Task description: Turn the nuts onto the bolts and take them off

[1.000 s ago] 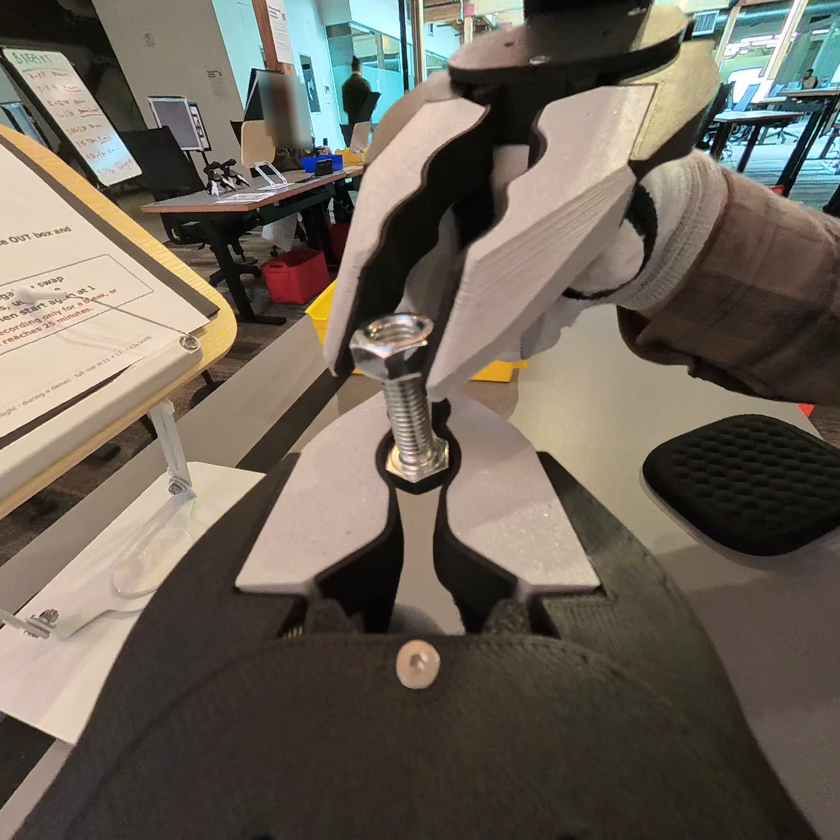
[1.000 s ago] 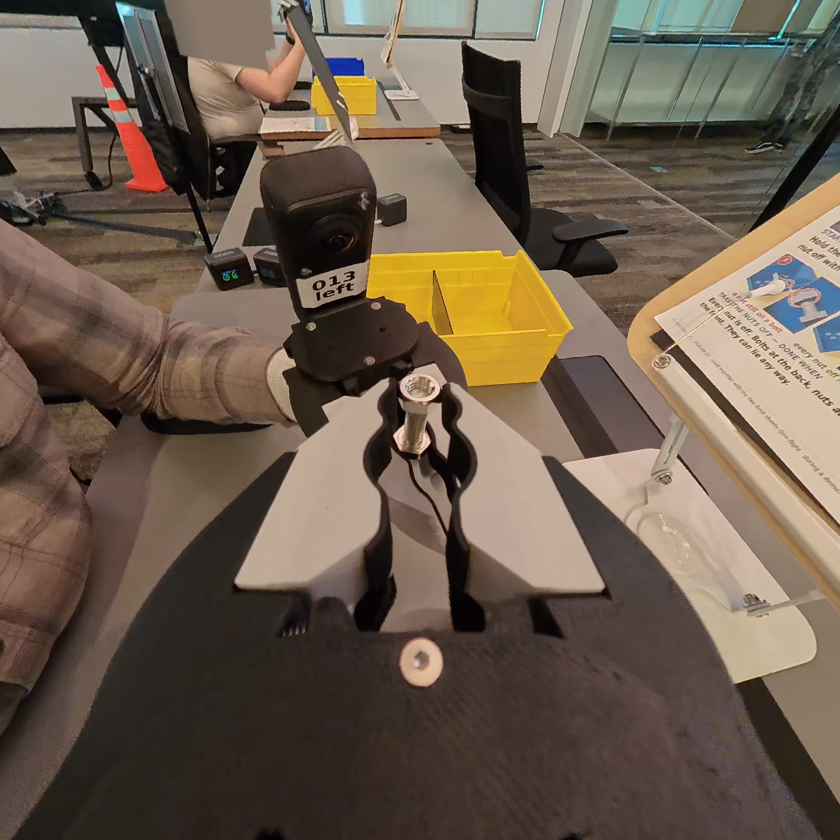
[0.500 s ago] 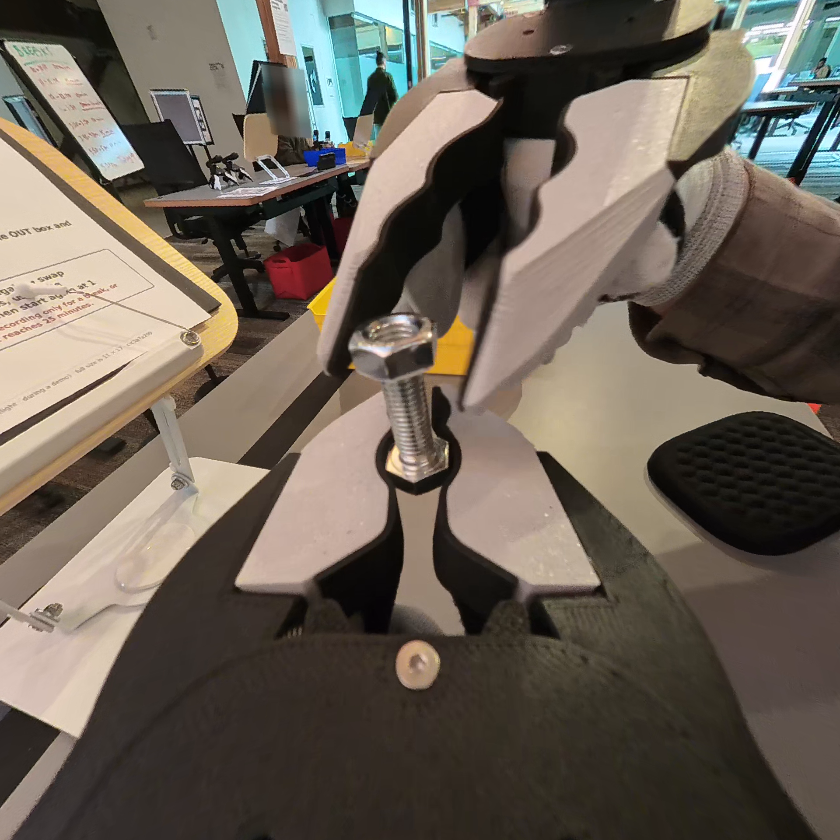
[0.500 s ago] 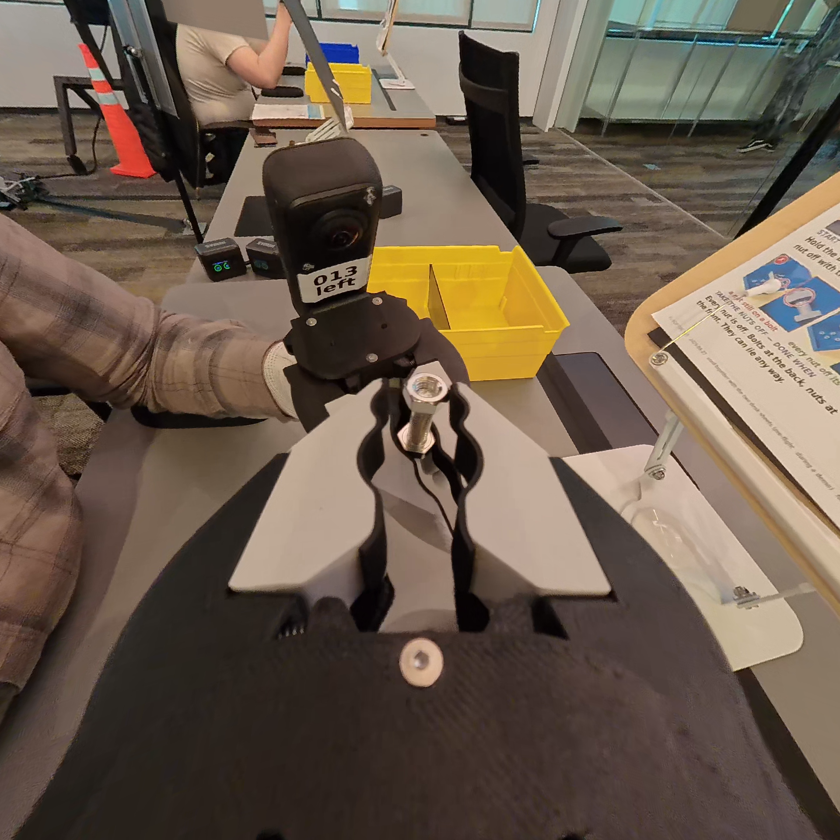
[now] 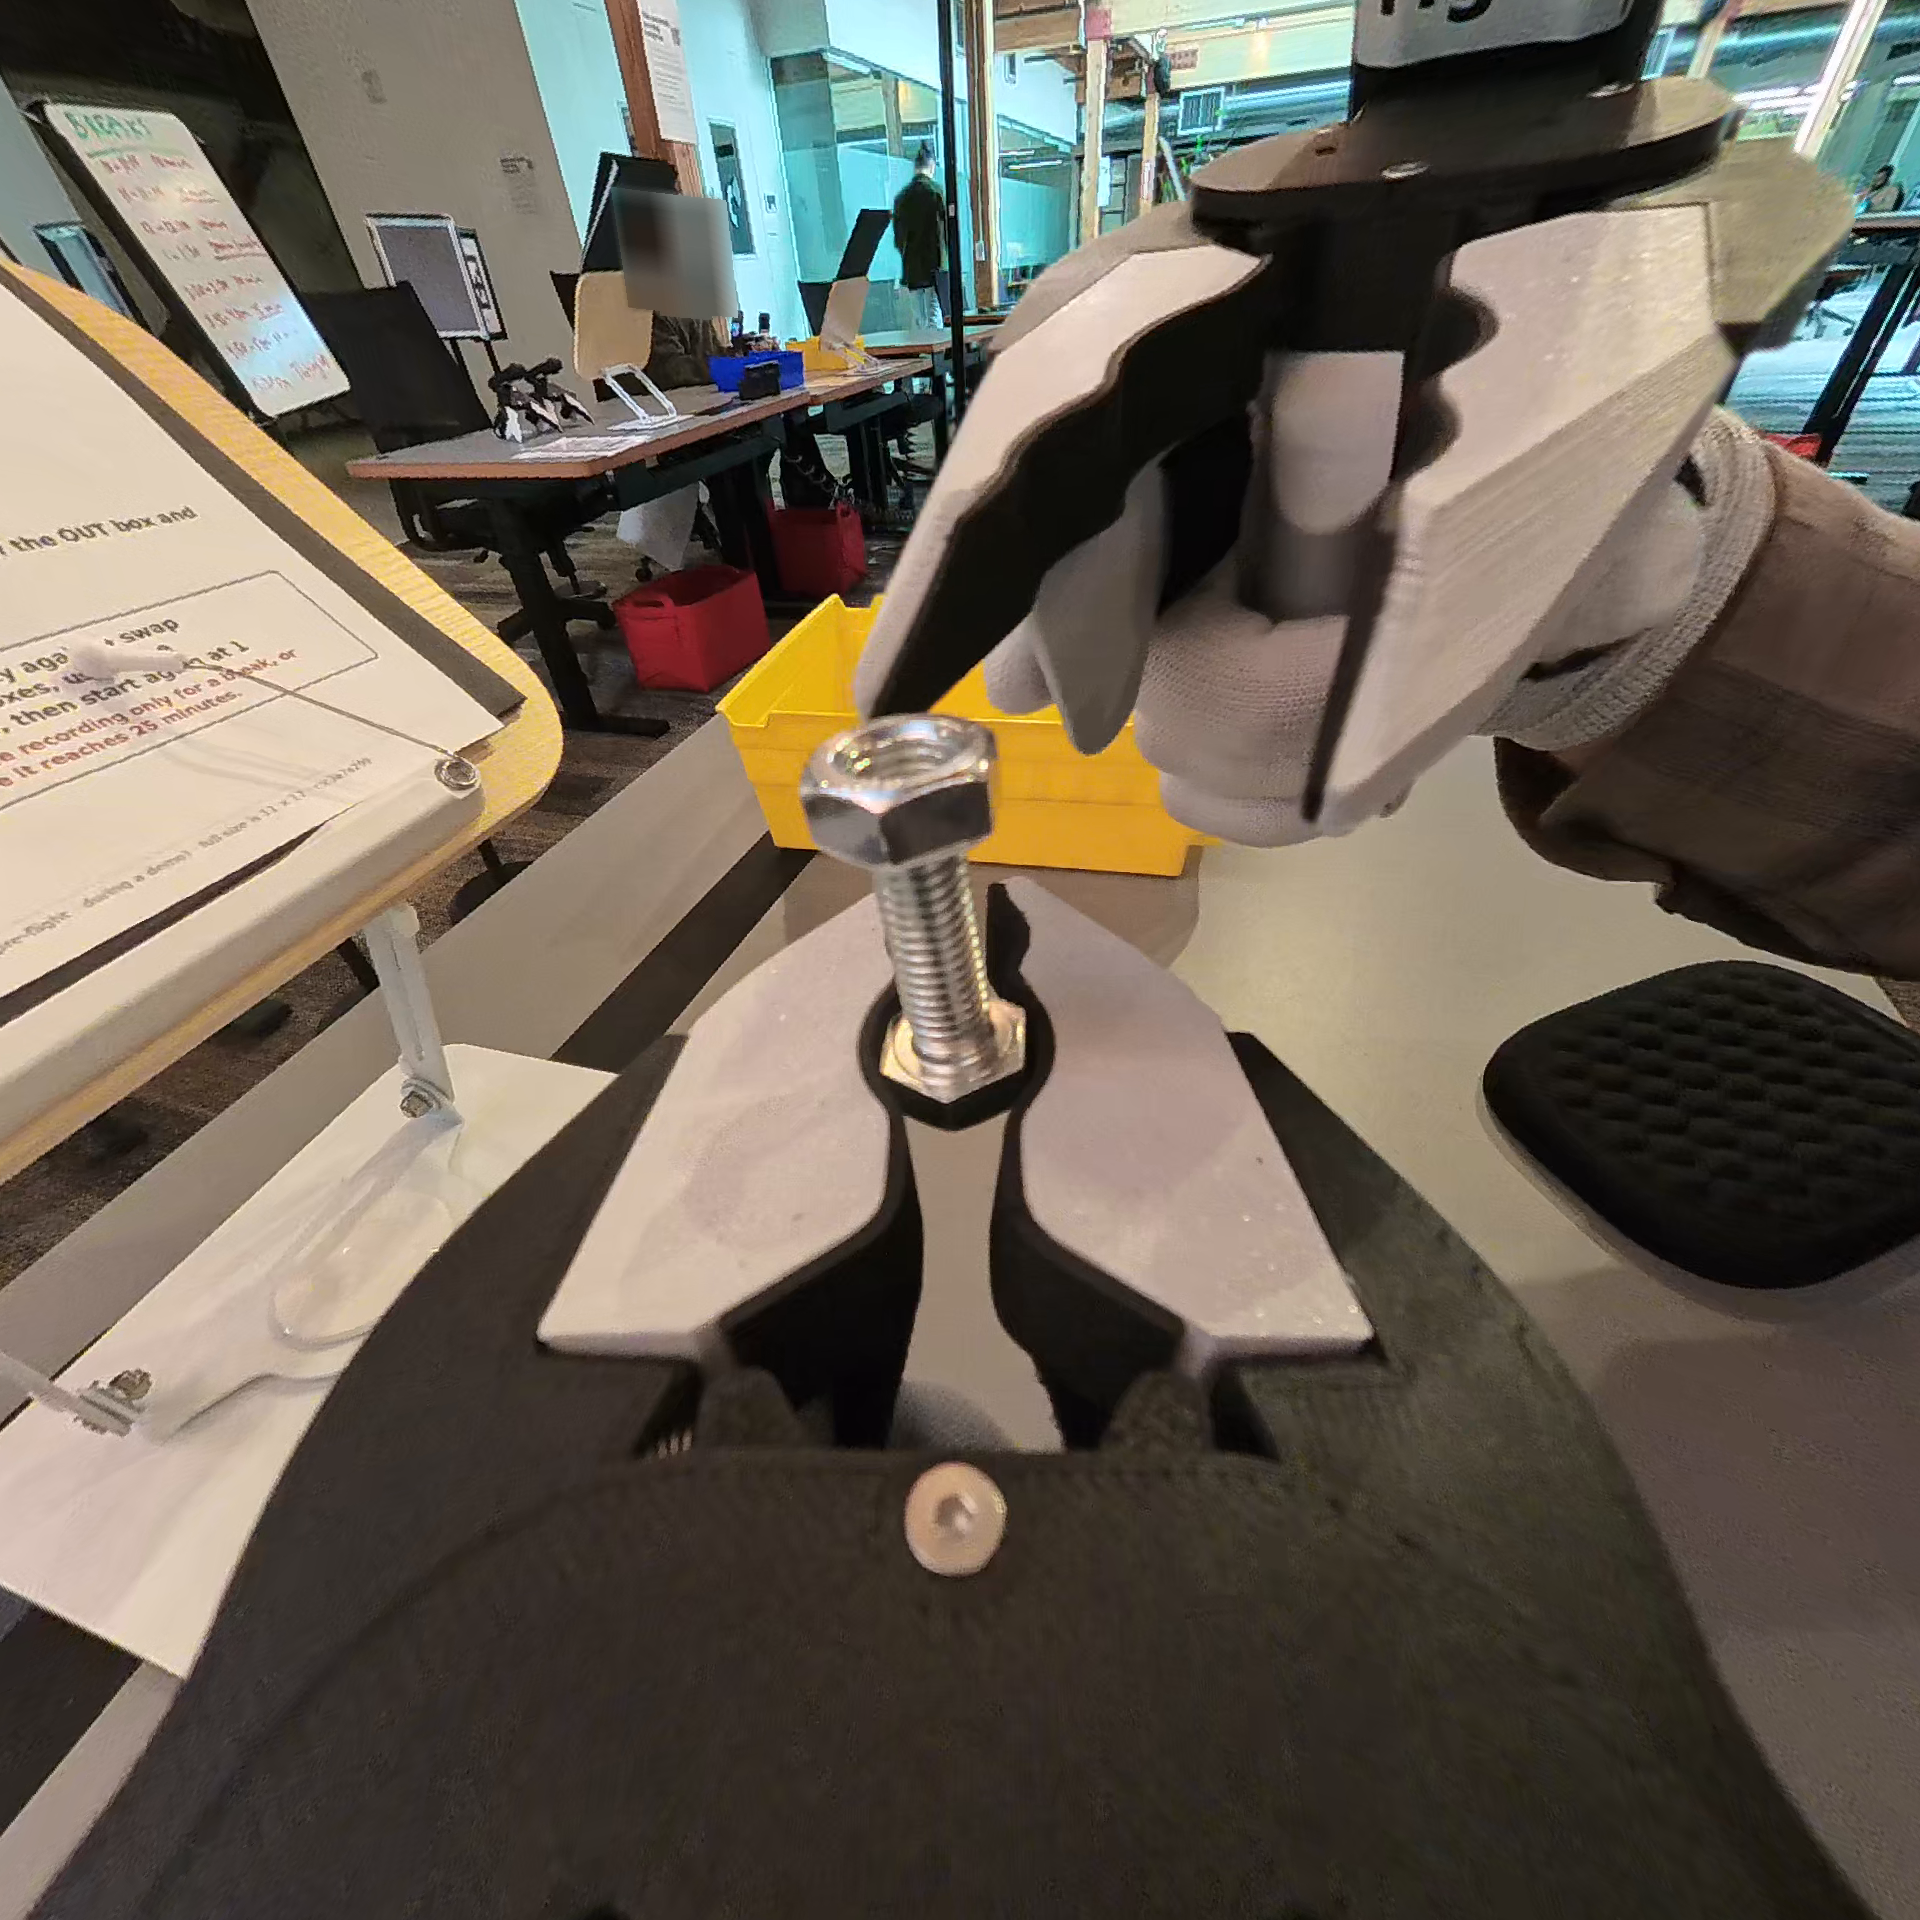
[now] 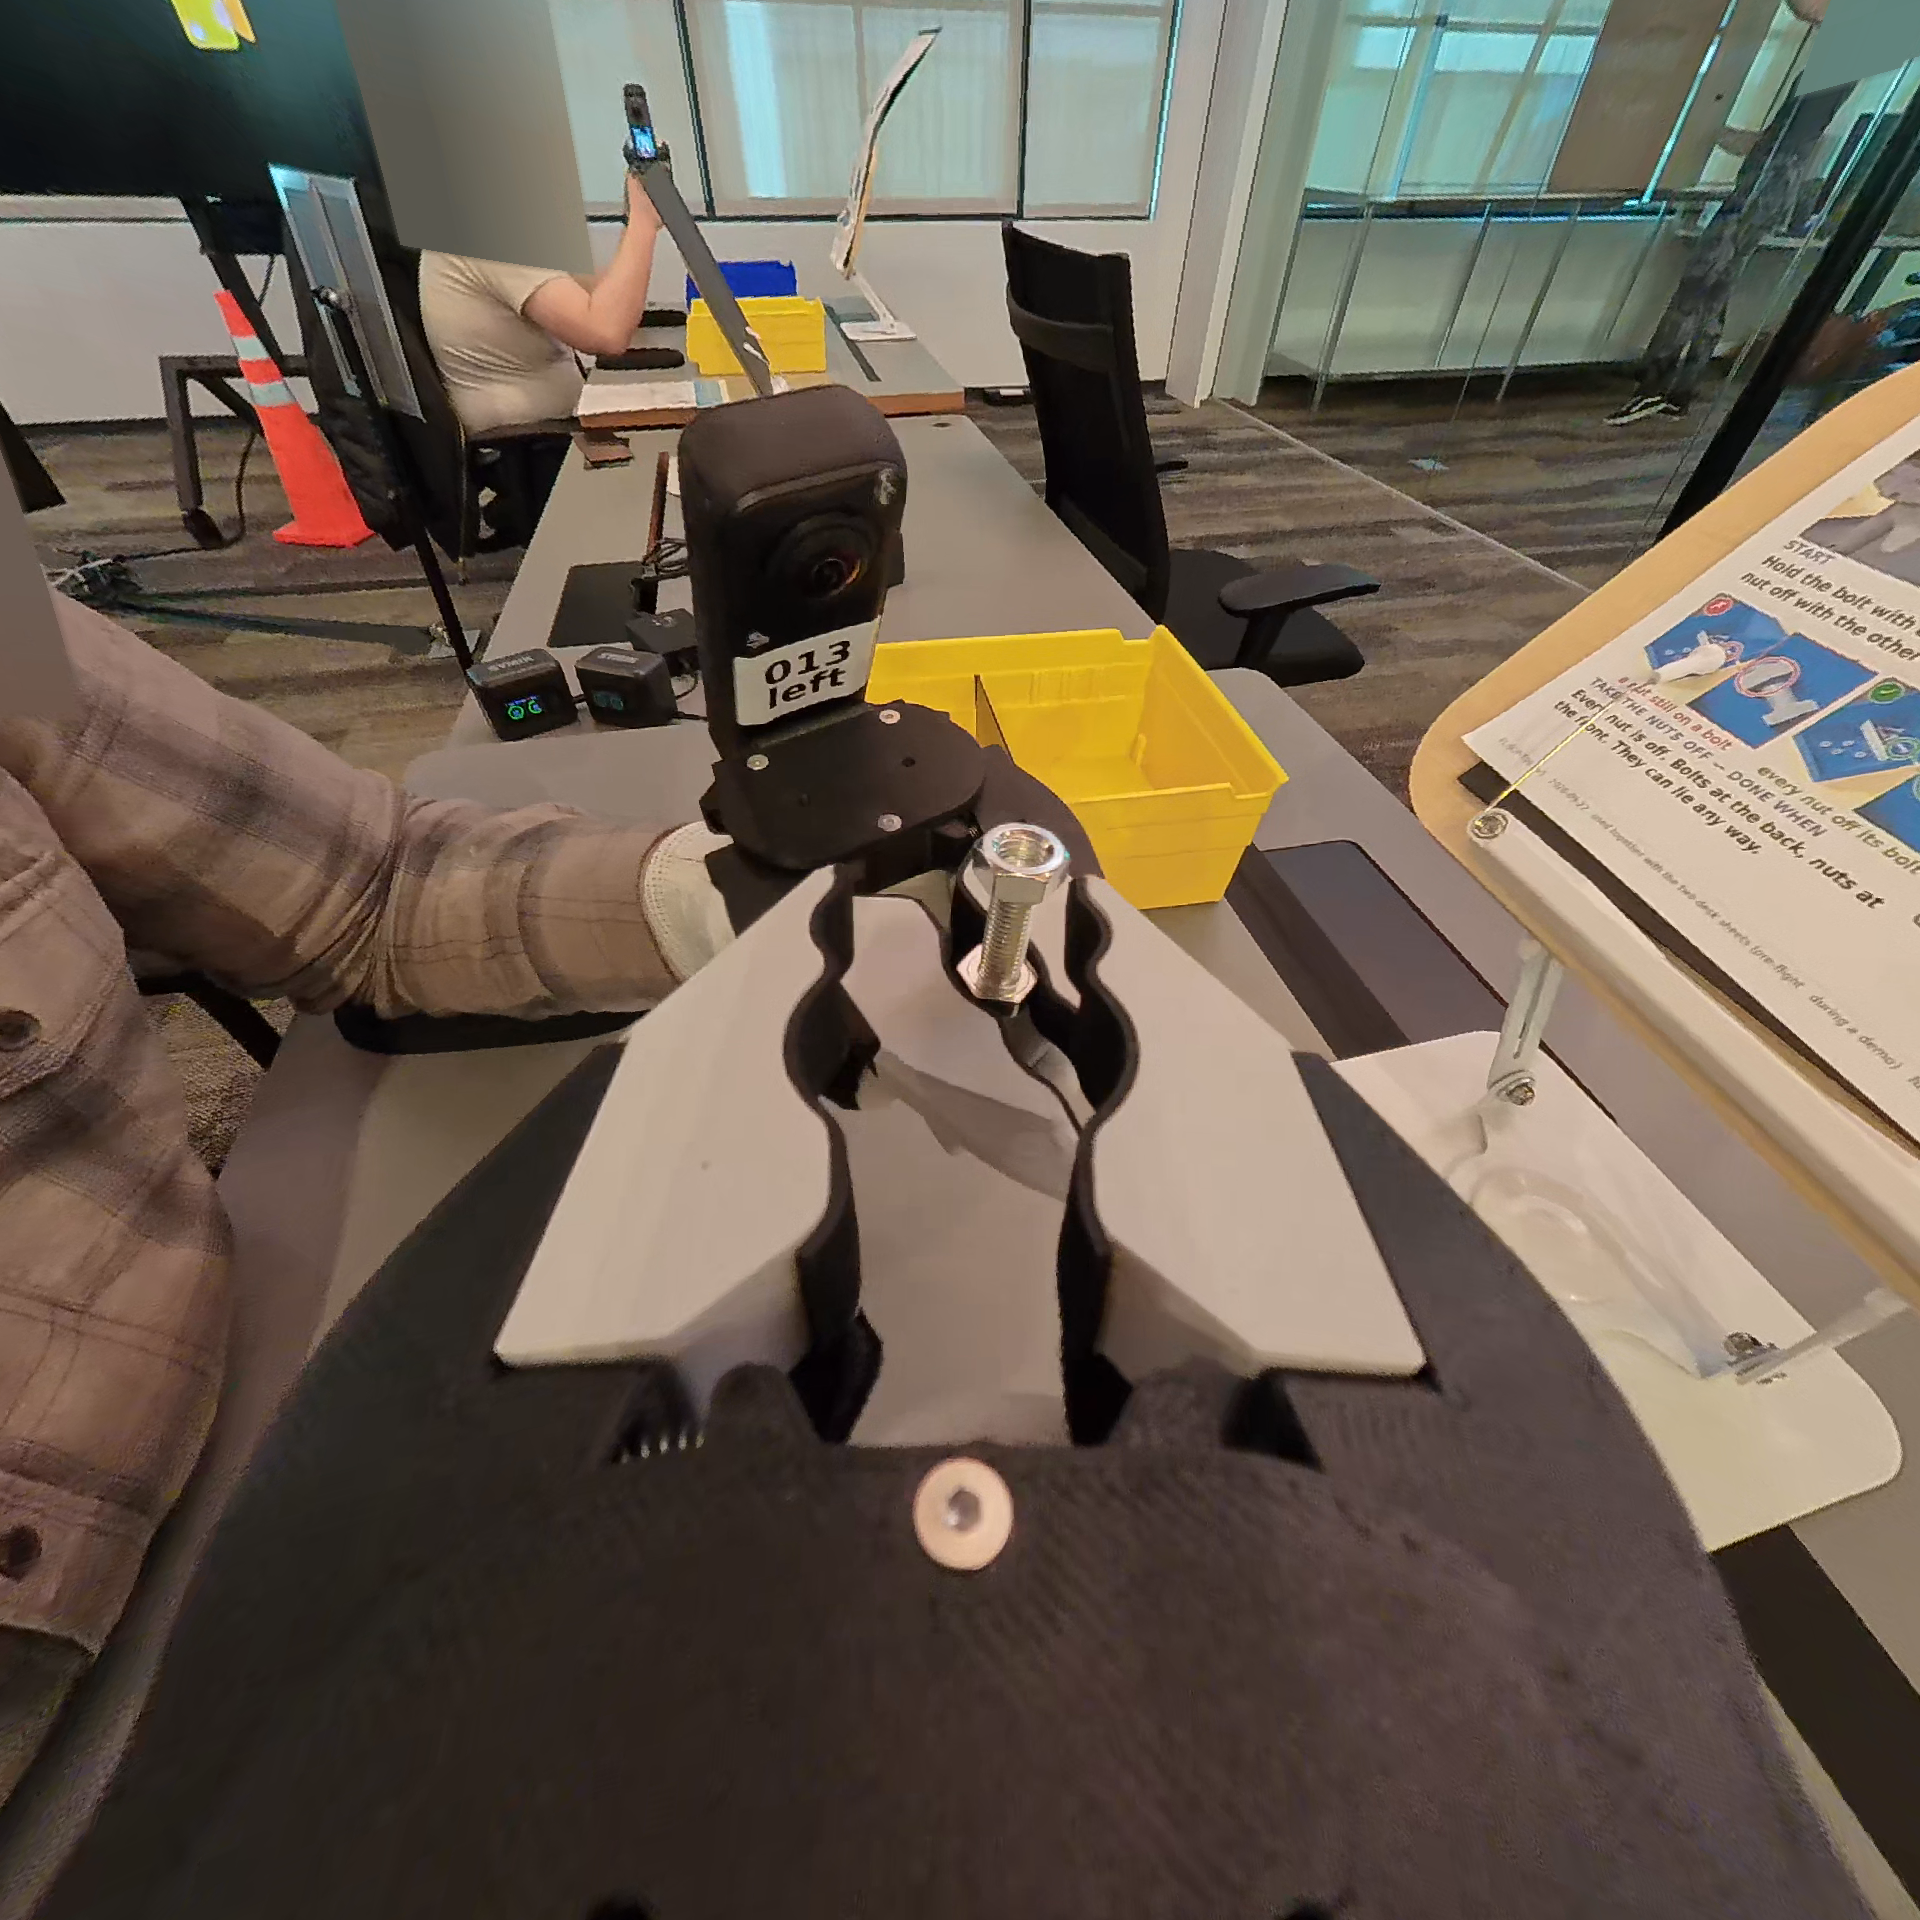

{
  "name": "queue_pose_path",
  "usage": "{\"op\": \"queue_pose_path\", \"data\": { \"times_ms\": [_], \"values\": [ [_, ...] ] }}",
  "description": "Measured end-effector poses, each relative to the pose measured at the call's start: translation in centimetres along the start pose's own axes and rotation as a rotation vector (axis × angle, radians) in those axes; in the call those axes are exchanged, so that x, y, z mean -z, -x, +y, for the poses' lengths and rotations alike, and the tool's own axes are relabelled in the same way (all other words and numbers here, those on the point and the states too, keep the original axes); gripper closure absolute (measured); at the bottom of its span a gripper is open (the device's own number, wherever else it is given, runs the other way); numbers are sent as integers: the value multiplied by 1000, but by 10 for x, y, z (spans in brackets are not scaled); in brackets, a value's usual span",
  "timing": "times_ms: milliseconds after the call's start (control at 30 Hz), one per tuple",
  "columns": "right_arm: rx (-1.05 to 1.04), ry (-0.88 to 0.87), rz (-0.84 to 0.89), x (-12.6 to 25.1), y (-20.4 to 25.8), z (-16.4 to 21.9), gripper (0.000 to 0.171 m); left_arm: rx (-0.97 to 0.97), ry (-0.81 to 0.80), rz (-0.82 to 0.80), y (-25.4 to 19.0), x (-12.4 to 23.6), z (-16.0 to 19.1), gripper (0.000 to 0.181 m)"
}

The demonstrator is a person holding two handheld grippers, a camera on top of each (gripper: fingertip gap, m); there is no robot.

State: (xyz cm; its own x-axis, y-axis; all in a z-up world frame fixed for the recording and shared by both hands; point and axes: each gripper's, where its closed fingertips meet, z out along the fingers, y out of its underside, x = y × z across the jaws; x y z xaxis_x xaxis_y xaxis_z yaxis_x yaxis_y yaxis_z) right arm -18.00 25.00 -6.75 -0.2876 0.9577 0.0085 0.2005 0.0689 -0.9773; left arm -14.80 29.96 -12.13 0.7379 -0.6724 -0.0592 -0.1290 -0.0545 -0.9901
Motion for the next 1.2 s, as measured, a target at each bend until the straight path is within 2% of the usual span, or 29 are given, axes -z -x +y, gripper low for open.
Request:
{"op": "queue_pose_path", "data": {
  "times_ms": [300,467,700,833,900,967,1200],
  "values": [
    [9,-7,-5,0,5,-1,132,-2,3,1,-1,-1,0,171],
    [17,-11,-23,3,9,-1,142,-2,2,0,0,0,0,171],
    [4,-2,16,-1,3,2,121,-3,6,4,-2,-2,1,171],
    [12,-3,-4,0,9,0,125,-3,5,2,-2,-1,1,171],
    [17,-7,-24,3,12,0,136,-2,3,1,-1,-1,1,171],
    [14,-22,-20,5,11,-3,137,-2,3,1,-1,-1,0,171],
    [7,-5,7,0,6,0,119,-5,4,4,-3,-1,1,171]
  ]
}}
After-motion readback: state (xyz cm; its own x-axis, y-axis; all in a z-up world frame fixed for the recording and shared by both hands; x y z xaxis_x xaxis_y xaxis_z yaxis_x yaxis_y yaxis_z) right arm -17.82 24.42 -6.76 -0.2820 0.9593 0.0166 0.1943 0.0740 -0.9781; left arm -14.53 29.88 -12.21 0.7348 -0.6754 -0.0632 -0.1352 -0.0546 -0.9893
